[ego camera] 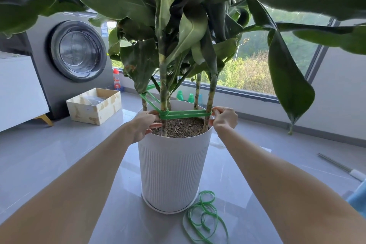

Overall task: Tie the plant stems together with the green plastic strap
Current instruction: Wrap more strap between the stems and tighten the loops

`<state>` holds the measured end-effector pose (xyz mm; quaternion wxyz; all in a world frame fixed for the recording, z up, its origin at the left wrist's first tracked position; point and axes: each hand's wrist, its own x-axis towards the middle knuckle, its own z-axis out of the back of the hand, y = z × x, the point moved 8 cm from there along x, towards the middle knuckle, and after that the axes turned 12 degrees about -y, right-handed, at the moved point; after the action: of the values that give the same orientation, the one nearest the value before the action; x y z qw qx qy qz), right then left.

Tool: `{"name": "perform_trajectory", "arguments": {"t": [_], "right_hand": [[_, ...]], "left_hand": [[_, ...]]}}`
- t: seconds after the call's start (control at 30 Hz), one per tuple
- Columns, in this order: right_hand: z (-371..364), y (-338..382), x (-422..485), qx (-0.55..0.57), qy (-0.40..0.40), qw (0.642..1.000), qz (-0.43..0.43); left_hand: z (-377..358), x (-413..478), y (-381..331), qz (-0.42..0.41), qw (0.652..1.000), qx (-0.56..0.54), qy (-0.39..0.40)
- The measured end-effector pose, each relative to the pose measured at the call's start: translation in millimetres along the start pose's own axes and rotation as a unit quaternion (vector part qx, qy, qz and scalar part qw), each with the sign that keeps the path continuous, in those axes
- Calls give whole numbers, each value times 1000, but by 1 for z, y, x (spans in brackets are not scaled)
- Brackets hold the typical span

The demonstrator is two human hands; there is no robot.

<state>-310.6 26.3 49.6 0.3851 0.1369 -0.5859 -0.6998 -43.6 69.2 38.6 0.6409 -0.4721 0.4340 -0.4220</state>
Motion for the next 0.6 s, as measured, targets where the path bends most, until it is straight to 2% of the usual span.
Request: {"name": "perform_trajectory", "arguments": {"t": [0.27,0.6], "right_hand": [[-2,0,1,11,-27,999,-43],[-2,-9,1,42,-32,997,-52]], "left_hand": [[0,-2,-1,-4,1000,-1,1],[-1,-2,-1,-5,1000,2,4]]}}
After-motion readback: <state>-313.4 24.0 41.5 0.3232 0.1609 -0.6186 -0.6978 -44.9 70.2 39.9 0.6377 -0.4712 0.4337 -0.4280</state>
